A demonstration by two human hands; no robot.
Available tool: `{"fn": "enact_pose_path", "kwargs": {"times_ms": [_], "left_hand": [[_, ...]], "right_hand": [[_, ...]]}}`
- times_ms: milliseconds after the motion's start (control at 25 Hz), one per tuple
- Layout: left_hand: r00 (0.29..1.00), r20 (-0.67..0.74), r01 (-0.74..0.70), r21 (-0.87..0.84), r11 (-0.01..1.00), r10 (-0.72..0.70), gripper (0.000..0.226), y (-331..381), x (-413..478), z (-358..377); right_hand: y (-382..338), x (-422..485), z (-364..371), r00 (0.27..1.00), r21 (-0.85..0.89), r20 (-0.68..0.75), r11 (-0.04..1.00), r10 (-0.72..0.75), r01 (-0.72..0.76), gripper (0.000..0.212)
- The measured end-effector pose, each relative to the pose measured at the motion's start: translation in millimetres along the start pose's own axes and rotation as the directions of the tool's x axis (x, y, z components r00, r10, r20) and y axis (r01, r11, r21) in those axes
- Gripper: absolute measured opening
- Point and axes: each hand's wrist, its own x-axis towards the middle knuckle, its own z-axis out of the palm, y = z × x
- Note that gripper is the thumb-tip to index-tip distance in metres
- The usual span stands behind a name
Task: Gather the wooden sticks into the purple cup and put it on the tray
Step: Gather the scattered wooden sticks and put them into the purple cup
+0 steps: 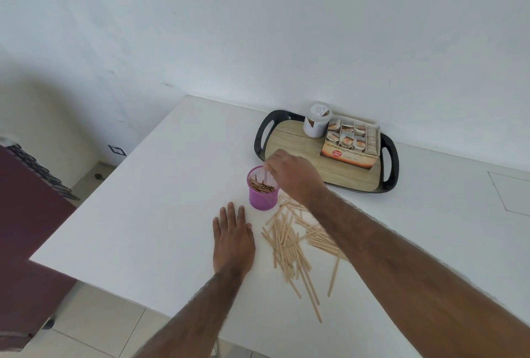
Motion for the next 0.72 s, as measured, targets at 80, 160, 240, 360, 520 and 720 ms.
{"fn": "enact_pose_path", "kwargs": {"times_ms": [80, 160, 240, 360, 520, 720], "left_hand": [[1.0, 0.006, -0.027, -0.023, 0.999, 0.027, 0.054, 0.6, -1.5, -2.6], [0.991, 0.004, -0.136, -0.046, 0.99, 0.136, 0.051, 3.1, -6.0, -5.3], [0.966, 0.029, -0.252, -0.09, 0.964, 0.256, 0.05, 12.0, -10.8, -8.1], [0.935, 0.083, -0.336, -0.104, 0.936, 0.345, 0.058, 31.9, -16.5, -1.4], [0.92, 0.158, -0.354, -0.056, 0.934, 0.359, 0.067, 48.8, -20.2, 11.4], [0.917, 0.195, -0.351, -0.013, 0.936, 0.347, 0.066, 52.1, -20.4, 11.1]], "right_hand": [[25.1, -9.2, -3.7, 0.984, 0.081, -0.11, 0.987, 0.144, -0.135, 0.021], [58.0, -23.4, 0.3, 0.954, 0.072, -0.061, 0.954, 0.295, -0.29, 0.026], [84.2, -39.2, 10.1, 0.925, -0.037, 0.125, 0.933, 0.359, -0.358, 0.039], [95.3, -57.8, 25.2, 0.895, -0.157, 0.392, 0.974, 0.212, -0.162, 0.06], [84.8, -51.0, 45.9, 0.893, -0.162, 0.448, 0.986, 0.036, 0.041, 0.069], [74.2, -30.6, 70.0, 0.84, -0.191, 0.541, 0.98, 0.05, 0.065, 0.076]]}}
